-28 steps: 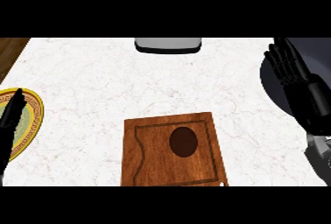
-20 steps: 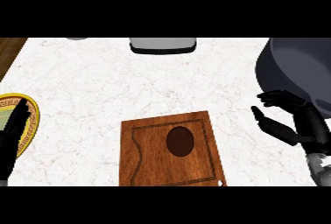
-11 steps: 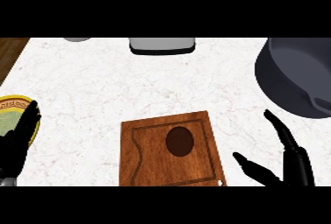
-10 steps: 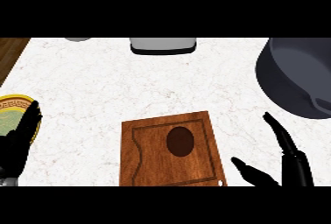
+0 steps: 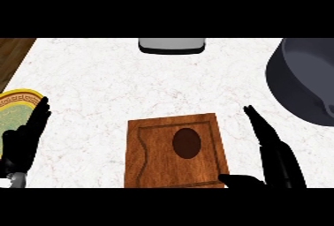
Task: Pick the cupcake from the cutting board and place it in the pot
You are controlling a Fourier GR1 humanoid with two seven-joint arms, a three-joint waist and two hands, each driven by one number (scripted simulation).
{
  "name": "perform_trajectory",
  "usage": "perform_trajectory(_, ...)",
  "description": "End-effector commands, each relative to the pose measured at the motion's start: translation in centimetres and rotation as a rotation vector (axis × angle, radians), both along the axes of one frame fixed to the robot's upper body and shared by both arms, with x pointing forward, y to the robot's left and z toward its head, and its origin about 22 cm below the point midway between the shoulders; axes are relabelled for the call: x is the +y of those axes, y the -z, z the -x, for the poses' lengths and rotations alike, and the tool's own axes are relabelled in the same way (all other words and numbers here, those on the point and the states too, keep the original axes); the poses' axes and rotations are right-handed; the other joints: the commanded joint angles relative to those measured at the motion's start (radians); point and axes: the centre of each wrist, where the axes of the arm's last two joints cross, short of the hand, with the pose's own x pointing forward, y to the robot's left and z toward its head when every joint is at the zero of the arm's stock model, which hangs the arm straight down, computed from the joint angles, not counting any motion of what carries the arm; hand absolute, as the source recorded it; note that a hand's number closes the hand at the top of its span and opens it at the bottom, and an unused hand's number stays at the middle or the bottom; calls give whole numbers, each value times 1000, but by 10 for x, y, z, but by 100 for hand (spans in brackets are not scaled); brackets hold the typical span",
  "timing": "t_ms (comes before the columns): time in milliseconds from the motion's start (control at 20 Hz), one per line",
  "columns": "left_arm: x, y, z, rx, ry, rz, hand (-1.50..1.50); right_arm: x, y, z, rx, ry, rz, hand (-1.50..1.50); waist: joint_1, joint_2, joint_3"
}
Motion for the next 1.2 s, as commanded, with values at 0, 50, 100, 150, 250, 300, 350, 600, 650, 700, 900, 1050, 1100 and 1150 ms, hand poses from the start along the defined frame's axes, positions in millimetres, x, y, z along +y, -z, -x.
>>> perform_trajectory(0, -3, -4, 2, -4, 30, -4, 0, 24, -22, -22, 171, -11, 105, -150, 28, 3, 1)
perform_trajectory(50, 0, -5, -9, -6, 15, -5, 0, 24, -22, -16, 252, -48, 160, -150, 19, 5, -1)
perform_trajectory(100, -13, -9, -9, -9, 40, -2, 0, 28, -21, -26, 293, -45, 180, -150, 24, 5, 1)
perform_trajectory(150, -11, -9, -8, -7, 43, -8, 0, 37, -16, -29, 347, -57, 207, -150, 29, 6, 1)
perform_trajectory(250, -18, 6, -3, -16, 28, -5, 0, 56, -24, -26, 442, -88, 227, -150, 27, 4, -1)
perform_trajectory(300, -11, -1, -9, -16, 49, -7, 0, 51, -24, -49, 494, -88, 207, -150, 36, 11, 0)
perform_trajectory(350, -10, -1, -4, -12, 36, -7, 0, 53, -23, -58, 525, -102, 230, -150, 42, 9, 1)
perform_trajectory(600, -10, -4, -12, -6, 11, -8, 0, 93, -20, -64, 642, -129, 237, -150, 15, 2, 2)
perform_trajectory(650, -8, -1, -5, 8, 25, 2, 0, 91, -36, -79, 638, -139, 221, -150, 17, 1, 3)
perform_trajectory(700, -11, -3, 2, 8, 20, -15, 0, 94, -28, -75, 681, -146, 239, -150, 20, -1, 3)
perform_trajectory(900, -15, 2, 0, 10, 14, -8, 0, 117, -35, -95, 686, -144, 268, -150, 11, 0, 3)
perform_trajectory(1050, 0, 7, -2, -1, -5, -14, 0, 119, -22, -105, 719, -124, 299, -150, 9, 1, 3)
perform_trajectory(1100, -6, -5, 0, -3, 21, -3, 0, 111, -20, -95, 719, -127, 310, -150, 1, -3, 3)
perform_trajectory(1150, -5, -1, 3, 4, -5, -15, 0, 123, -3, -102, 729, -125, 310, -150, 9, 0, 4)
